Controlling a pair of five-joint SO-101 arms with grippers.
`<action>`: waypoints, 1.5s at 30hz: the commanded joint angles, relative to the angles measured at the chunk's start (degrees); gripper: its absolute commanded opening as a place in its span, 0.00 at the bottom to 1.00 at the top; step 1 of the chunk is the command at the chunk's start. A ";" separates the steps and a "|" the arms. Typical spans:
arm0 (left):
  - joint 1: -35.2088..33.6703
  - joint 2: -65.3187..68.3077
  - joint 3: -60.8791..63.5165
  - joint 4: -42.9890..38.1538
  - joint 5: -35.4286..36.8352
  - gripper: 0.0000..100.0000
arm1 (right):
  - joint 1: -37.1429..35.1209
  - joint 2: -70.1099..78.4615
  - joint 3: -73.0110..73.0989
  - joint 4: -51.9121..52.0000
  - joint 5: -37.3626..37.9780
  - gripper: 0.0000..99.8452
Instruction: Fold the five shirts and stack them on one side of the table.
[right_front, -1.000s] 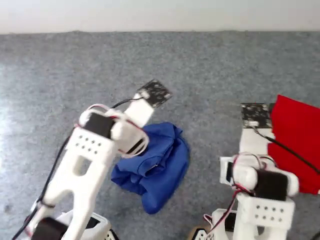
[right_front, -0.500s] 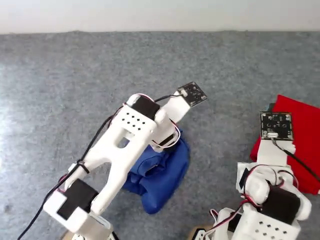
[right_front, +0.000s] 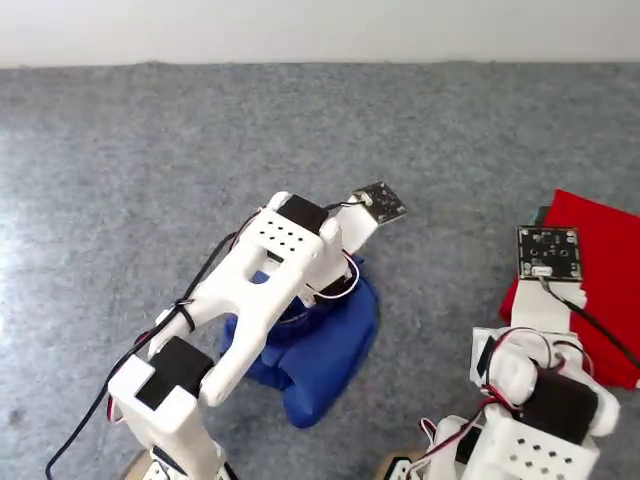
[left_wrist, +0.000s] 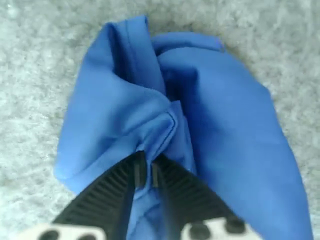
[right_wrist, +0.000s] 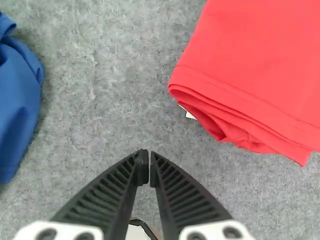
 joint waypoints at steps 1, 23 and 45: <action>-2.46 -7.12 -2.59 -0.35 -0.09 0.01 | 0.57 0.57 -0.26 -0.13 0.53 0.01; -56.18 -17.14 6.11 -0.35 -10.90 0.02 | 0.57 0.57 -0.09 -0.13 0.53 0.01; -46.68 -19.69 -16.40 18.64 -13.45 0.21 | 0.57 0.57 0.00 -0.13 0.35 0.01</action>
